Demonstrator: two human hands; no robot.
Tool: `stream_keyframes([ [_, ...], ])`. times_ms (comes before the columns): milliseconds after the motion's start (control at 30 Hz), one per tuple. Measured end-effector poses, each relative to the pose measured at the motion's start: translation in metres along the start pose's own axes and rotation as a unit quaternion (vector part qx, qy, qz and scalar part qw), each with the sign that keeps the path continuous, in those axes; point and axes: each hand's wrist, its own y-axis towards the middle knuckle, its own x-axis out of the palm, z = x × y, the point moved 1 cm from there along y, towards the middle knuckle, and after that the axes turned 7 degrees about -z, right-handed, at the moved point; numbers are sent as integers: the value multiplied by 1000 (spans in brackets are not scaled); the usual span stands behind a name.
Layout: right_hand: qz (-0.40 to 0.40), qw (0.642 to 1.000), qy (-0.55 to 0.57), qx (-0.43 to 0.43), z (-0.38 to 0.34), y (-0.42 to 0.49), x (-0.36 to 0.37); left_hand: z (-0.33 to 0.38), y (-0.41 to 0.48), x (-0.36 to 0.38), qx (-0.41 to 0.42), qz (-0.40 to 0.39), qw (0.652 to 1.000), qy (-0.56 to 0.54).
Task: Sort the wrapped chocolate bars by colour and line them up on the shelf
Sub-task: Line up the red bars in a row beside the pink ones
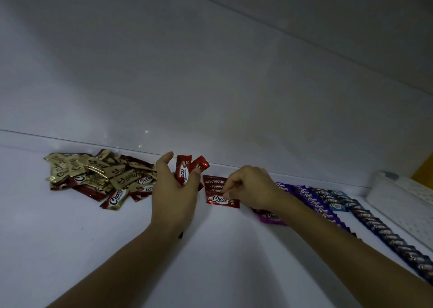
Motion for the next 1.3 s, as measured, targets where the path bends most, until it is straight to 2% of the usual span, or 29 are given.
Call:
stream_keyframes([
  [133,12,998,-65,-24,-4,5,3,2,-1,0,-6,4,1000,5],
  [400,52,993,-100,-39,-3,6,5,2,0,-2,-13,13,1000,26],
  [433,70,995,-54,-36,-3,4,3,2,0,-2,-10,7,1000,19],
  [467,81,995,39,-35,-6,2,-1,4,0,-2,-4,0,1000,11],
  [533,61,965,251,-52,-14,-5,-8,6,-1,-1,6,-23,1000,-9],
  [567,35,947,312,-64,-17,-7,-11,8,-2,0,11,-41,999,-18],
  [633,-10,922,379,-85,-24,-13,-10,10,-5,2,23,-83,996,-31],
  [700,0,902,425,-79,-27,-17,-11,12,-6,3,26,-98,994,-38],
  [833,39,897,439,-32,-20,-19,-20,9,-3,1,8,-84,995,-45],
  [1033,2,914,405,-11,-14,-23,-23,5,-3,0,45,-91,995,4],
  [1167,-59,901,430,16,-11,-24,-32,5,-4,1,68,-88,992,55],
  [1233,-82,883,461,9,-9,-26,-32,4,-1,1,54,-71,995,45],
  [1300,-90,890,446,-1,-7,-27,-30,2,1,-1,38,-50,998,24],
])
